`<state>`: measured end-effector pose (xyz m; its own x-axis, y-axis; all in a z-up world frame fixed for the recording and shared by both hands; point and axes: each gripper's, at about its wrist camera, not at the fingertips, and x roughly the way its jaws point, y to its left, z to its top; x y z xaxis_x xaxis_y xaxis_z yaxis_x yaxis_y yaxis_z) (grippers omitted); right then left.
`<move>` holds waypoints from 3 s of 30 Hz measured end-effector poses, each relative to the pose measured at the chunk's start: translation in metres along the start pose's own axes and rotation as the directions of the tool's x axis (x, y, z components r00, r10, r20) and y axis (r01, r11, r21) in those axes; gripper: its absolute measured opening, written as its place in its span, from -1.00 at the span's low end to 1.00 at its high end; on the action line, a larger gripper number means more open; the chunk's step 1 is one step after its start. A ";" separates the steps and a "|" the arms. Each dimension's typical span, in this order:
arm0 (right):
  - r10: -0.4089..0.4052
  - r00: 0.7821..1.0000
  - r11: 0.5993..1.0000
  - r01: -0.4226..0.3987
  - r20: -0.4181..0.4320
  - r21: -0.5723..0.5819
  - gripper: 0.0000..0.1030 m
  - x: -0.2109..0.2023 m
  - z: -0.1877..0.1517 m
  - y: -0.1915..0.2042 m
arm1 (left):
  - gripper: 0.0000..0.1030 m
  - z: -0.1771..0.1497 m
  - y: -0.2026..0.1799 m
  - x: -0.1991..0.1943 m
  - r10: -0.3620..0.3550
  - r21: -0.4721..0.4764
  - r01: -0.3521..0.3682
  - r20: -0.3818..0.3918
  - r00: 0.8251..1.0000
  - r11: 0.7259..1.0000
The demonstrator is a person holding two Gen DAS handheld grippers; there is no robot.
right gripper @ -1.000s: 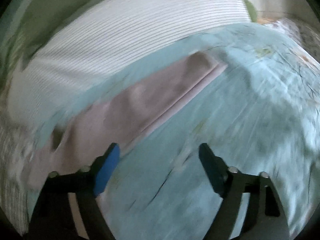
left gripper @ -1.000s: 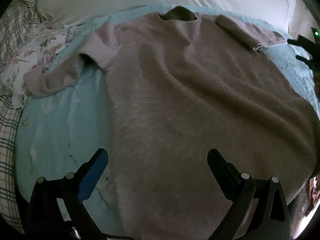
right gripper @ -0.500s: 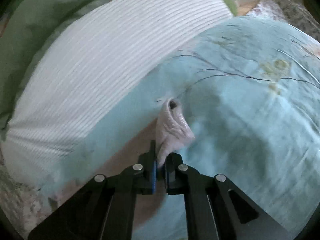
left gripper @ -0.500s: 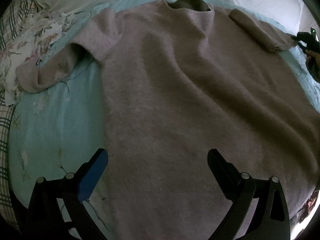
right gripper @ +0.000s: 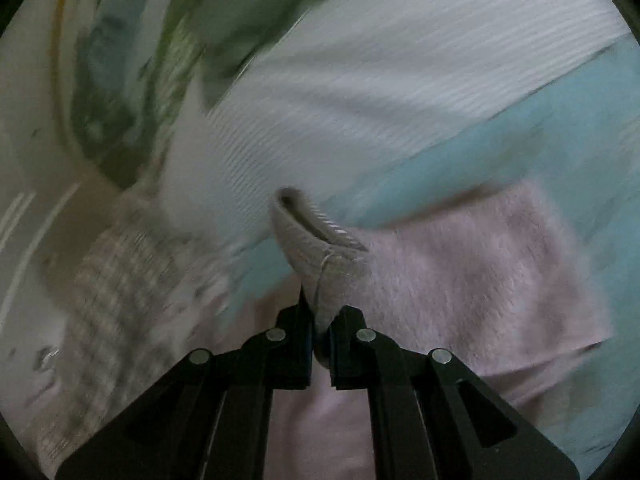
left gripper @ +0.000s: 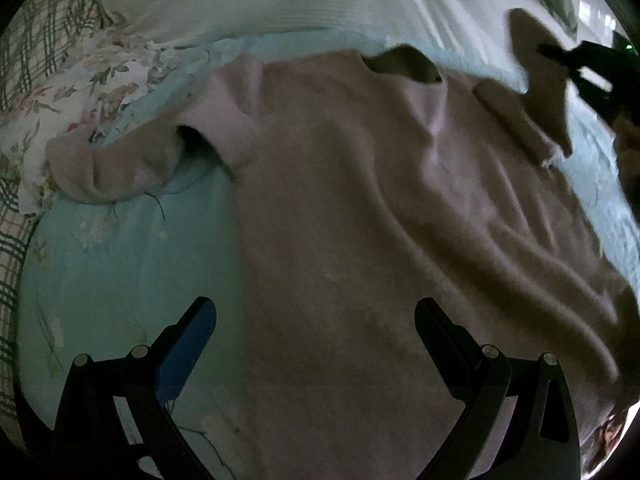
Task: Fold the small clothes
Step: 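Carry the held sleeve across the sweater body with the right gripper, then release the sleeve onto the sweater body with the right gripper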
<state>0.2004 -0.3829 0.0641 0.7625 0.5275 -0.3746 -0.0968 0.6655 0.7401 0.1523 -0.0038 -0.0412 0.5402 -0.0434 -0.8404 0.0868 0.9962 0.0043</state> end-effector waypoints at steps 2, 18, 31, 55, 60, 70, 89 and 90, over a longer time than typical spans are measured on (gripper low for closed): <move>0.043 0.997 0.999 -0.043 -0.069 0.000 -0.87 0.032 -0.027 0.010 | 0.94 0.005 0.007 0.000 -0.025 -0.025 0.025 0.018 1.000 0.999; 0.133 0.930 0.983 -0.081 -0.343 0.162 0.03 0.194 -0.161 0.037 | 0.94 0.031 0.050 0.031 -0.175 -0.105 0.180 0.060 0.983 0.978; -0.253 0.967 0.967 0.252 -0.026 -0.039 0.03 0.049 -0.092 0.009 | 0.85 0.088 0.050 0.083 -0.168 -0.155 0.176 0.063 0.984 0.972; -0.598 0.801 0.796 0.588 -0.034 -0.142 -0.86 0.030 -0.034 -0.092 | 0.14 0.120 0.011 0.117 -0.173 -0.026 0.175 0.050 0.984 0.984; -0.644 0.762 0.763 0.634 -0.066 -0.130 -0.83 0.051 -0.043 -0.103 | 0.12 0.119 -0.006 0.129 -0.110 0.009 0.110 0.035 0.993 0.994; -0.561 0.822 0.819 0.536 -0.096 -0.203 -0.69 0.053 -0.063 -0.071 | 0.04 0.114 -0.001 0.125 -0.095 0.022 0.094 0.050 0.994 0.995; -0.437 0.895 0.892 0.418 -0.094 -0.170 -0.04 0.019 -0.147 0.000 | 0.61 0.057 0.124 0.048 -0.030 -0.267 0.066 0.138 0.990 0.961; -0.428 0.898 0.897 0.408 -0.103 -0.172 -0.03 0.017 -0.156 0.005 | 0.63 0.059 0.135 0.047 0.006 -0.277 0.033 0.139 0.990 0.960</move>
<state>0.1132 -0.2881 -0.0252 0.6602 0.2433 -0.7106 0.1142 0.9026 0.4151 0.2385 0.1245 -0.0480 0.6514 -0.0478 -0.7572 -0.1304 0.9761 -0.1739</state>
